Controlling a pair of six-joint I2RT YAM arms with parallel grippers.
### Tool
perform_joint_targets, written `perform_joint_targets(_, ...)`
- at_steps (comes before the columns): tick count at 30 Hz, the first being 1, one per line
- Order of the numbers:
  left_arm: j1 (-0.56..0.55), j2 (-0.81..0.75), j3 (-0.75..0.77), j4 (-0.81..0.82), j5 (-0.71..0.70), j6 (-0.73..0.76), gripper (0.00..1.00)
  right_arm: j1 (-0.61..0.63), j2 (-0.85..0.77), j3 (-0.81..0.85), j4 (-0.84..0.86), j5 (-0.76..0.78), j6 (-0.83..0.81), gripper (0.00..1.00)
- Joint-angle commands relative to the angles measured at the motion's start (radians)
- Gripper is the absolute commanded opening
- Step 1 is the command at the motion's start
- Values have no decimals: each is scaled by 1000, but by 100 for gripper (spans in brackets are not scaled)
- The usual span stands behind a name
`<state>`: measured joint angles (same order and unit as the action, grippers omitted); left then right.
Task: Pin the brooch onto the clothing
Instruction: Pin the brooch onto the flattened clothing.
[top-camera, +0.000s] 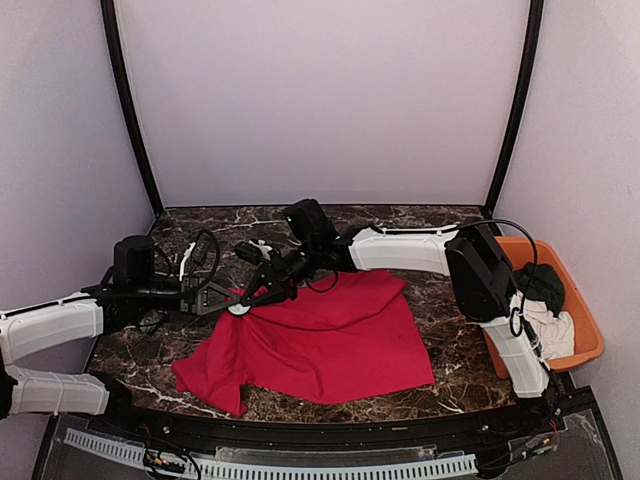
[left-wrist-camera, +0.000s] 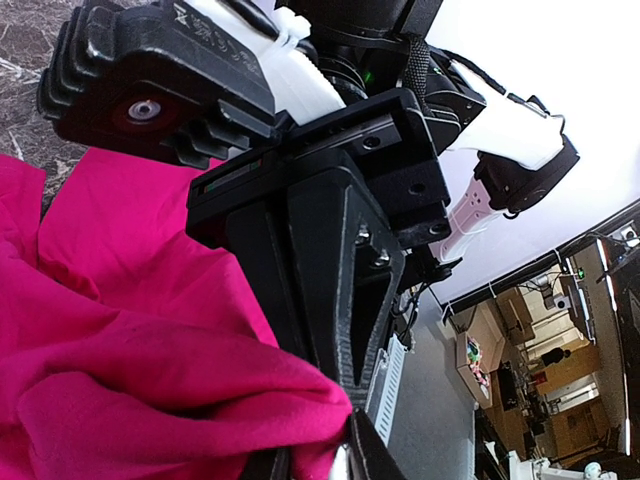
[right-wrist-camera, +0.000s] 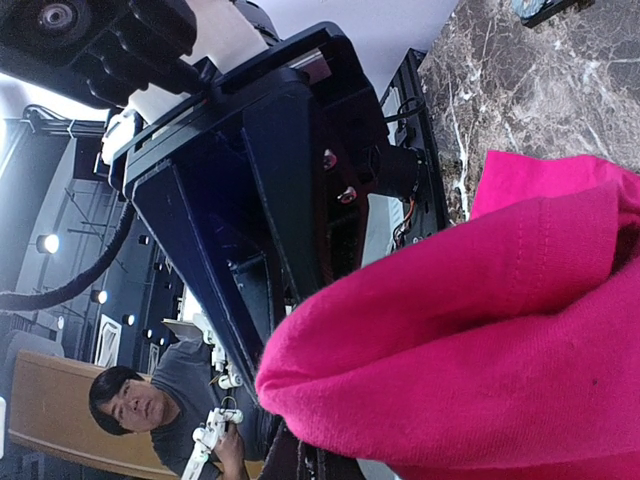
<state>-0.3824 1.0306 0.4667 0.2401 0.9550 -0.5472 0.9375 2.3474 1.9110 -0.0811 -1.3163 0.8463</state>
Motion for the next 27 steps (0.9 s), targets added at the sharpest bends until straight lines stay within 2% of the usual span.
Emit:
perform_joint_targets(1, -4, -8, -14, 45, 21, 0, 16, 19, -10, 20, 88, -22, 40, 0)
perform_joint_targets(5, -4, -13, -19, 58, 18, -10, 13, 18, -21, -8, 210, -39, 117, 0)
perform_joint_targets(9, -4, -18, -27, 80, 11, -24, 10, 17, -22, -14, 243, -36, 147, 0)
perform_joint_targets(11, -4, -27, -29, 86, 5, -33, 28, 17, -20, -17, 234, -32, 142, 0)
perform_joint_targets(13, -4, -43, -31, 99, -10, -47, 40, 13, -16, -24, 205, -24, 116, 0)
perform_joint_targets(16, -4, -67, -34, 126, -22, -73, 49, 11, -18, -41, 177, -15, 89, 0)
perform_joint_targets(20, -3, -90, -33, 112, -18, -81, 48, 3, -33, -73, 174, -6, 72, 0)
perform_joint_targets(24, 5, -133, -46, 91, -19, -94, 40, -9, -52, -104, 175, 1, 50, 0)
perform_joint_targets(27, 6, -157, -56, 74, -17, -99, 37, -12, -56, -109, 174, 1, 40, 0)
